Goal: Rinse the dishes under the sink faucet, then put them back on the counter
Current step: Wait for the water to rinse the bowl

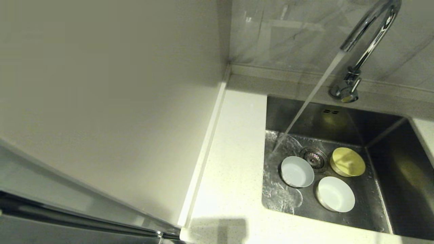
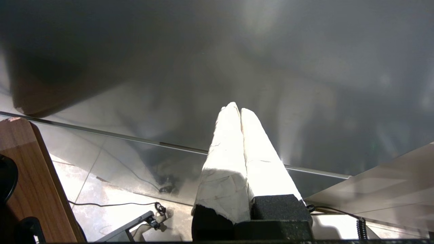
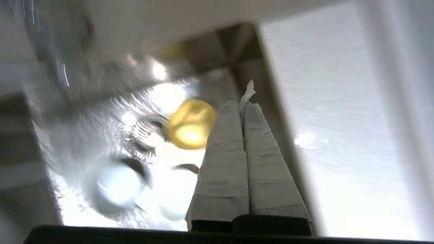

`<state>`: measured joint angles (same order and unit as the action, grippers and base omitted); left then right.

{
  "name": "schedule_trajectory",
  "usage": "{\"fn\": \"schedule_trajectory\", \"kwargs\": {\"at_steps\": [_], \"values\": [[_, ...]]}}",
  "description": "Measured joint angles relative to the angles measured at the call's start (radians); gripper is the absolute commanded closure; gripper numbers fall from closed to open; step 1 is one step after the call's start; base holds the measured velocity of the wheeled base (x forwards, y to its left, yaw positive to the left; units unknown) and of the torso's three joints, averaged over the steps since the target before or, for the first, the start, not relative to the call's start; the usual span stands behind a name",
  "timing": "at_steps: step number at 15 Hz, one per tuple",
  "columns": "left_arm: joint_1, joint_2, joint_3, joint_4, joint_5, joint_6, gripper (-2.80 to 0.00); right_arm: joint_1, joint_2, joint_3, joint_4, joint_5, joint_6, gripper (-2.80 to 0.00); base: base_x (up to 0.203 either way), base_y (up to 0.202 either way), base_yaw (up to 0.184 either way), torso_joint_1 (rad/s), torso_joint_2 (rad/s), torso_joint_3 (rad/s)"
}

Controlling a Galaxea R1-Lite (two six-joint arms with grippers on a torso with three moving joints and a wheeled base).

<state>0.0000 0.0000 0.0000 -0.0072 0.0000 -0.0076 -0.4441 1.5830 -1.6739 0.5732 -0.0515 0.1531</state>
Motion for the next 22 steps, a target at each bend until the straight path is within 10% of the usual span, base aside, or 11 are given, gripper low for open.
{"fn": "schedule_trajectory", "kwargs": {"at_steps": [4, 11, 22], "values": [[0.000, 0.000, 0.000, 0.000, 0.000, 0.000, 0.00, 0.105, -0.320, 0.506, -0.150, -0.030, -0.167, 0.00, 0.000, 0.000, 0.000, 0.000, 0.00, 0.000], [0.000, 0.000, 0.000, 0.000, 0.000, 0.000, 0.00, 0.362, -0.925, 1.183, -0.253, -0.114, -0.227, 0.00, 0.000, 0.000, 0.000, 0.000, 0.00, 0.000], [0.000, 0.000, 0.000, 0.000, 0.000, 0.000, 0.00, 0.440, -1.510, 1.510, -0.255, -0.058, -0.291, 0.00, 0.000, 0.000, 0.000, 0.000, 0.00, 0.000]]}}
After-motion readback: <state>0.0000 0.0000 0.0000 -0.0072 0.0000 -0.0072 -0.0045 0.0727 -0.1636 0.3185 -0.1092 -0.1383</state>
